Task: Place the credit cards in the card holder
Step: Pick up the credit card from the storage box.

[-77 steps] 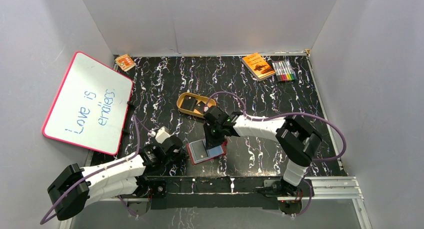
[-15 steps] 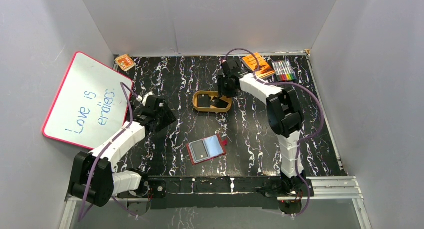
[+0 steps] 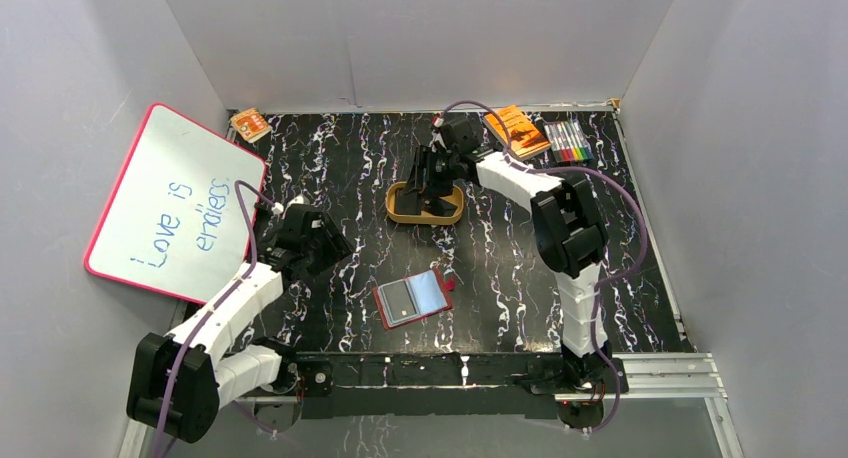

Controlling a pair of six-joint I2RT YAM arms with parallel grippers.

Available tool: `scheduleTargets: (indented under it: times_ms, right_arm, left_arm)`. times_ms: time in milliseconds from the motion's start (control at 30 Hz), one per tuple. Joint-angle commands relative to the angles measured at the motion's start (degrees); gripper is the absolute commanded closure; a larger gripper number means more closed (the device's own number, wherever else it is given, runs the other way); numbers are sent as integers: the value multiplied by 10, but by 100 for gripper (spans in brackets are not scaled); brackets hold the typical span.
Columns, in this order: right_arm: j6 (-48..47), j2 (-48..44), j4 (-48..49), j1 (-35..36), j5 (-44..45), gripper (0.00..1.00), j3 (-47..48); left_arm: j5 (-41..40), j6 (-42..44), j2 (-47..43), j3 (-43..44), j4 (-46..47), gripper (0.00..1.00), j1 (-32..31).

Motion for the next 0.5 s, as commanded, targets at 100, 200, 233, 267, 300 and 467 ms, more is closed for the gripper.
scheduleTargets:
  times_ms: [100, 200, 233, 267, 300, 467]
  right_arm:
    - [18, 32, -3, 0, -9, 37, 33]
    - [17, 42, -15, 0, -2, 37, 43]
    - [17, 47, -20, 1, -1, 37, 47]
    - [16, 51, -28, 2, 1, 38, 52]
    - [15, 55, -30, 3, 3, 38, 56]
    - [14, 78, -55, 9, 17, 42, 73]
  left_arm:
    - [29, -3, -16, -19, -5, 40, 3]
    - [29, -4, -13, -19, -4, 41, 3]
    - [28, -4, -13, -19, -4, 41, 3]
    - [27, -4, -13, -19, -4, 41, 3]
    - [27, -4, -13, -20, -4, 41, 3]
    - [23, -9, -8, -18, -5, 42, 3]
